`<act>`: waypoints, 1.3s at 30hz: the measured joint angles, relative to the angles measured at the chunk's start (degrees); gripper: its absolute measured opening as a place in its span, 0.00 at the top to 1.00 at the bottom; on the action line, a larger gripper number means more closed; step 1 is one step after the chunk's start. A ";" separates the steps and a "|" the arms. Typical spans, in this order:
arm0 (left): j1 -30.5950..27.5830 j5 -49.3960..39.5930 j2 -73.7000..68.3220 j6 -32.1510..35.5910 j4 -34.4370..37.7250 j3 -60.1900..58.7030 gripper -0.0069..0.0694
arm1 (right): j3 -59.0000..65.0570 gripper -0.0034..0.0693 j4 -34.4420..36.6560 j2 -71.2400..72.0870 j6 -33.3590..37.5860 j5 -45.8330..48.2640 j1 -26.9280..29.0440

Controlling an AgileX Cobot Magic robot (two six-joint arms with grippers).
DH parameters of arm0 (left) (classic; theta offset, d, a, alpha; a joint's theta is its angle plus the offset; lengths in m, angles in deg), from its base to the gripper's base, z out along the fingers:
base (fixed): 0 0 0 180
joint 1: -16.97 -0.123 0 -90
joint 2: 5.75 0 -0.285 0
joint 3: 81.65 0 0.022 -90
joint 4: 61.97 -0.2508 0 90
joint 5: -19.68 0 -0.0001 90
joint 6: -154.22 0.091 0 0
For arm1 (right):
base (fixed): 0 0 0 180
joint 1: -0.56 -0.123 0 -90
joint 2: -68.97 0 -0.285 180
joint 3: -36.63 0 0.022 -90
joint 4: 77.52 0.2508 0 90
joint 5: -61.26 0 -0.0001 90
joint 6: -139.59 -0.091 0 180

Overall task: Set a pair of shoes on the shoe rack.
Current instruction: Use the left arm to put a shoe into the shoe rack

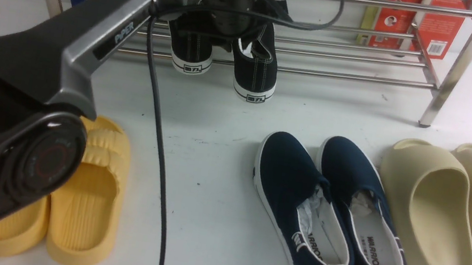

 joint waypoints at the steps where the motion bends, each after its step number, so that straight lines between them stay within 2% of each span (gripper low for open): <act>1: 0.81 -1.75 0.25 0.06 -1.07 0.00 0.67 | 0.00 0.62 0.00 0.00 0.00 0.00 0.00; 5: 5.36 -7.88 1.88 0.12 -9.10 0.00 0.67 | 0.00 0.62 0.00 0.00 0.00 0.00 0.00; 8: 8.71 -8.69 3.89 0.78 -13.70 0.00 0.67 | 0.00 0.62 0.00 0.00 0.00 0.00 0.00; 12: 11.96 -8.75 6.55 3.60 -13.25 -0.96 0.67 | 0.00 0.62 -0.05 0.00 0.00 0.00 0.00; 15: 13.14 -8.75 8.76 5.66 -6.93 -5.54 0.73 | 0.00 0.62 0.01 0.00 0.00 0.00 0.00; 16: 13.14 -8.81 8.76 5.80 -6.57 -5.89 0.73 | 0.00 0.62 0.01 0.00 0.00 0.00 0.00; 17: 13.14 -8.70 9.35 6.09 -4.33 -9.40 0.80 | 0.00 0.62 0.01 0.00 0.00 0.00 0.00; 18: 13.14 -8.47 9.36 6.09 -3.96 -9.82 0.81 | 0.00 0.62 0.01 0.00 0.00 0.00 0.00; 19: 13.14 -6.53 9.52 6.15 -3.17 -13.47 0.88 | 0.00 0.62 0.01 0.00 0.00 0.00 0.00; 21: 13.14 -3.89 9.52 5.85 -3.09 -15.36 0.92 | 0.00 0.62 0.01 0.00 0.00 0.00 0.00; 24: 12.85 5.18 8.64 4.19 -3.03 -19.63 0.93 | 0.00 0.62 0.01 0.00 0.00 0.00 0.00; 26: 12.33 8.04 7.90 3.61 -2.69 -20.10 0.93 | 0.00 0.62 0.01 0.00 0.00 0.00 0.00; 33: 6.05 14.63 4.17 2.19 0.79 -20.14 0.93 | 0.00 0.62 0.01 0.00 0.00 0.00 0.00; 39: 4.07 17.92 2.06 1.45 0.40 -20.14 0.93 | 0.00 0.62 0.01 0.00 0.00 0.00 0.00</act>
